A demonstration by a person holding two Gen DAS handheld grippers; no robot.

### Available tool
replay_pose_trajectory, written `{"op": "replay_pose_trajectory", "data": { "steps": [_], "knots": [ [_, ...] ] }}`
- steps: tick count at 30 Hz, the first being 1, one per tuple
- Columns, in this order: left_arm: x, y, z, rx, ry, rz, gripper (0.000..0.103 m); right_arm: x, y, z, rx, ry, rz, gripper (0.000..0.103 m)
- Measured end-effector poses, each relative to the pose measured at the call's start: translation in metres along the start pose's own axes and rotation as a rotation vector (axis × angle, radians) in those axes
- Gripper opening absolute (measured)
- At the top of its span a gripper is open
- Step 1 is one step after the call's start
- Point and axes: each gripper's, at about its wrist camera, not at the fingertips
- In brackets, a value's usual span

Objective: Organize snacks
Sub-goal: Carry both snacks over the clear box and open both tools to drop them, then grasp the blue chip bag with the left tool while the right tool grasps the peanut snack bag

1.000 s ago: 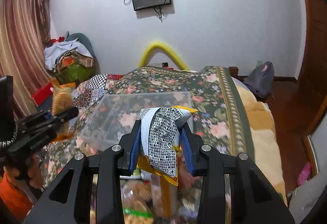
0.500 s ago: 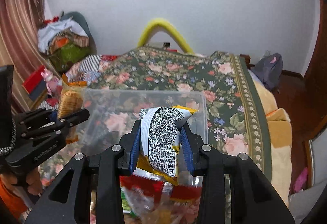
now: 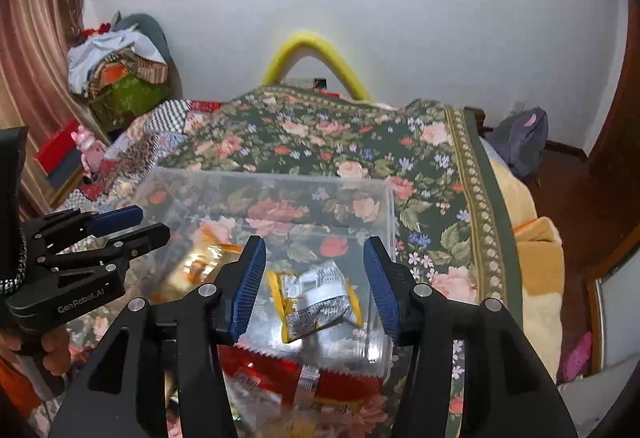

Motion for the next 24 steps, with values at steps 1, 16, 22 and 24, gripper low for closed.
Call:
{"op": "replay_pose_trajectory", "data": {
  "steps": [1, 16, 22, 24],
  "knots": [
    [0.007, 0.001, 0.000, 0.000, -0.010, 0.005, 0.047, 0.006, 0.000, 0.000, 0.001, -0.012, -0.005, 0.048],
    [0.107, 0.021, 0.056, 0.004, -0.064, 0.041, 0.061, 0.082, 0.021, 0.051, 0.032, -0.078, -0.031, 0.052],
    [0.111, 0.029, 0.101, 0.003, -0.004, 0.035, 0.062, 0.087, 0.021, 0.085, 0.008, -0.030, -0.036, 0.057],
    [0.109, 0.031, 0.115, 0.003, 0.019, 0.039, 0.063, 0.084, 0.020, 0.097, -0.016, -0.002, -0.047, 0.057]
  ]
}}
Point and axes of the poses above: each gripper's, at about its wrist camera, not at the fingertips, and x roughly against the way its jaws point, y to its left, z to its underside, and after that the axes turned 4 degrees about -z, right-handed
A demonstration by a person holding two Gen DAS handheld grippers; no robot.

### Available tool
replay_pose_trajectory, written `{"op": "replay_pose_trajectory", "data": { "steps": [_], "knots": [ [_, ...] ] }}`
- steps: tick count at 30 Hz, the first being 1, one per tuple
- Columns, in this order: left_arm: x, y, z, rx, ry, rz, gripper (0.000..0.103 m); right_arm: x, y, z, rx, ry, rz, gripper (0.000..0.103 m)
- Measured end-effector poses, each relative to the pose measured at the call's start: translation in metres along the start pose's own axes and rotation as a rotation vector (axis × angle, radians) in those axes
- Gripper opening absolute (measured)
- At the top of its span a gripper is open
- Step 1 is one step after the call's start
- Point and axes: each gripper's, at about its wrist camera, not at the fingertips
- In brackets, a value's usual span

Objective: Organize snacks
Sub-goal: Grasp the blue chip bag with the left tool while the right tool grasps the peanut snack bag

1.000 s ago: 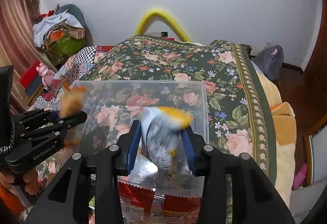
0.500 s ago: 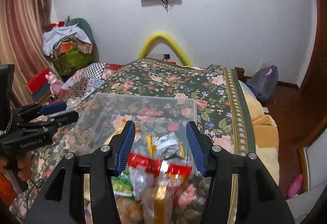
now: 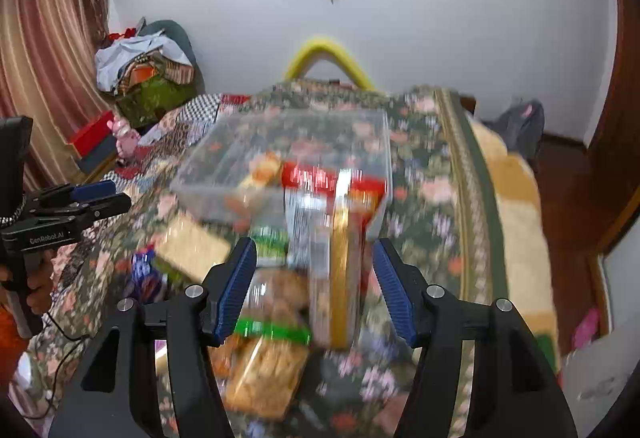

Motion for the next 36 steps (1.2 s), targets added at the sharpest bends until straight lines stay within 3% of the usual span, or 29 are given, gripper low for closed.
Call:
{"op": "replay_pose_trajectory", "data": {
  "steps": [6, 16, 23, 28, 32, 34, 36],
  "knots": [
    [-0.014, 0.007, 0.036, 0.034, 0.073, 0.033, 0.067, -0.006, -0.006, 0.033, -0.068, 0.057, -0.004, 0.057],
    [-0.032, -0.003, 0.072, 0.035, 0.117, 0.032, 0.073, -0.022, -0.003, 0.066, -0.131, 0.145, -0.054, 0.057],
    [-0.044, -0.014, 0.075, -0.004, 0.067, -0.075, 0.085, -0.035, 0.005, 0.071, -0.138, 0.174, -0.090, 0.057],
    [-0.055, -0.011, 0.071, 0.013, 0.050, -0.130, 0.085, -0.046, 0.004, 0.077, -0.175, 0.196, -0.112, 0.059],
    [-0.059, -0.005, 0.070, 0.050, 0.036, -0.132, 0.085, -0.049, 0.006, 0.078, -0.182, 0.195, -0.112, 0.059],
    [-0.058, -0.003, 0.070, 0.062, 0.024, -0.127, 0.082, -0.051, 0.006, 0.079, -0.182, 0.199, -0.113, 0.058],
    [-0.055, -0.003, 0.072, 0.055, 0.010, -0.132, 0.072, -0.052, 0.004, 0.080, -0.183, 0.201, -0.125, 0.056]
  ]
}}
Point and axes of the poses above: each gripper's, at about its wrist camera, not at the fingertips, and x roughly against the way its jaws point, y to its left, z to its underside, and after that the axes turned 4 degrees about -z, right-handed
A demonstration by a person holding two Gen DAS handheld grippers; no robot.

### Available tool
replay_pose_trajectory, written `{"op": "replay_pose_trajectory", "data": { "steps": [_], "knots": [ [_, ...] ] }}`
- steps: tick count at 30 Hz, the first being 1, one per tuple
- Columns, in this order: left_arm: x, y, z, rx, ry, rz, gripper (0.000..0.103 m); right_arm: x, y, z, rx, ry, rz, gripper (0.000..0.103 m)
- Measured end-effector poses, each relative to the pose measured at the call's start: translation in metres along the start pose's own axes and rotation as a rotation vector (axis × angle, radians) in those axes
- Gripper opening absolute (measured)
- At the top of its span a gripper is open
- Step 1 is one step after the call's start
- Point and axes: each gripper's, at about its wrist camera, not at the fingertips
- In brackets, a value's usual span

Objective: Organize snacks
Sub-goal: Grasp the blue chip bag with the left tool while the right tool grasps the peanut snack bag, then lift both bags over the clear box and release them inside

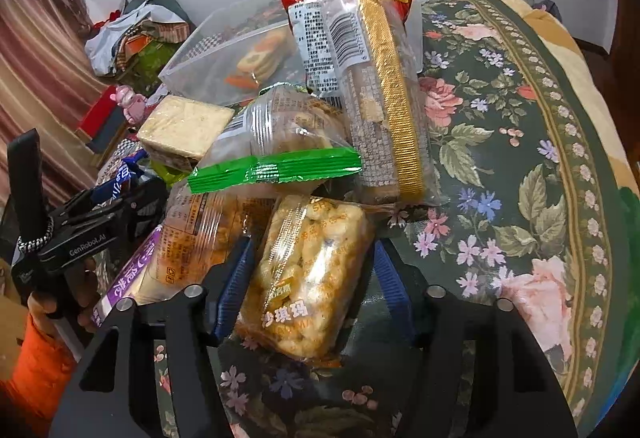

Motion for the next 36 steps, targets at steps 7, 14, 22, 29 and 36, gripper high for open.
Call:
{"op": "replay_pose_trajectory", "data": {
  "steps": [7, 14, 22, 29, 36],
  "knots": [
    [0.016, 0.001, 0.002, -0.012, -0.044, -0.004, 0.053, 0.000, 0.000, 0.003, 0.016, -0.010, -0.008, 0.050],
    [0.038, 0.010, -0.001, 0.007, -0.063, 0.028, 0.041, 0.017, -0.003, 0.006, 0.009, -0.036, 0.019, 0.046],
    [0.065, 0.002, -0.010, 0.006, -0.114, 0.063, 0.039, 0.043, -0.014, 0.009, -0.012, -0.078, 0.030, 0.046],
    [0.091, -0.007, -0.033, 0.004, -0.185, 0.115, 0.039, 0.071, -0.012, -0.010, 0.010, -0.160, 0.036, 0.046],
    [0.104, -0.019, -0.065, -0.006, -0.259, 0.145, 0.039, 0.085, 0.003, -0.041, 0.064, -0.262, 0.037, 0.046]
  ]
}}
Point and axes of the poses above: each gripper's, at about its wrist camera, not at the fingertips, and x roughly against the way its jaws point, y to its left, z to its underside, and after that the axes turned 4 degrees about -z, right-handed
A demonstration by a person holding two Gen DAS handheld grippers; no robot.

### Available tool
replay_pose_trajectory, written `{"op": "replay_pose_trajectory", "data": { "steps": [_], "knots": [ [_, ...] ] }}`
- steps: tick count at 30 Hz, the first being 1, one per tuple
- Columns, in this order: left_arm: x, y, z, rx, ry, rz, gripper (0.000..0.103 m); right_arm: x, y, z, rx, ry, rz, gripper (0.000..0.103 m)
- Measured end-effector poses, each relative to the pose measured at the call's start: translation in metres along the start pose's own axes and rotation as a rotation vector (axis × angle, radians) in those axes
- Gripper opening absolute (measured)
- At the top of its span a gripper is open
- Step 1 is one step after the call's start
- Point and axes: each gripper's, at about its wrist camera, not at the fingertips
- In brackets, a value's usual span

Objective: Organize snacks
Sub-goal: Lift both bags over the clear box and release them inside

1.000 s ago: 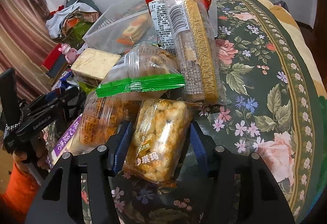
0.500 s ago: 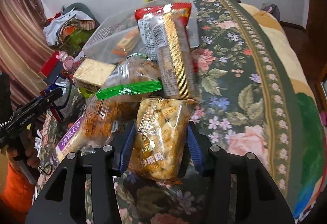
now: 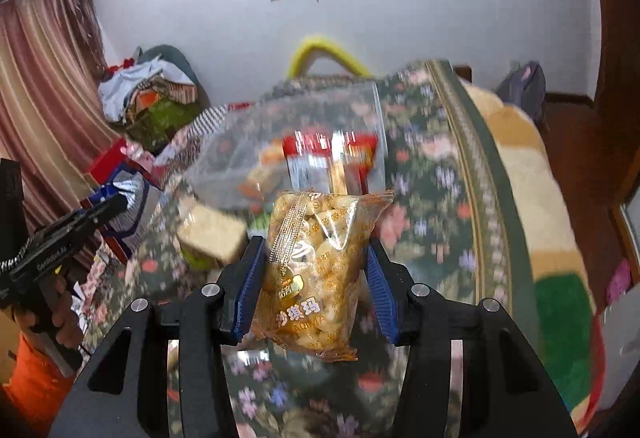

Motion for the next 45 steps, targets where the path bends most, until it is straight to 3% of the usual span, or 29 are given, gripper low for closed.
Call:
{"op": "replay_pose_trajectory", "data": {
  "steps": [9, 18, 33, 38, 45],
  "knots": [
    [-0.020, -0.010, -0.037, -0.004, -0.047, 0.018, 0.039, -0.017, 0.017, -0.048, 0.057, -0.078, -0.019, 0.046],
    [-0.063, -0.017, -0.060, 0.008, -0.024, 0.032, 0.039, -0.055, 0.031, -0.084, 0.071, -0.091, -0.043, 0.046],
    [-0.148, 0.000, -0.068, 0.004, 0.126, 0.011, 0.039, -0.132, 0.034, -0.105, 0.112, 0.049, 0.005, 0.046],
    [-0.165, -0.001, -0.066, -0.023, 0.146, 0.001, 0.039, -0.147, 0.033, -0.105, 0.143, 0.105, 0.022, 0.046],
    [-0.177, 0.009, -0.066, 0.014, 0.174, -0.005, 0.040, -0.155, 0.030, -0.104, 0.139, 0.145, 0.019, 0.047]
  ]
}}
Point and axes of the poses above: each gripper's, at about its wrist camera, not at the fingertips, and x roughly against the way its jaws point, y to its left, z to its underside, and after that the axes turned 4 degrees about -z, right-handed
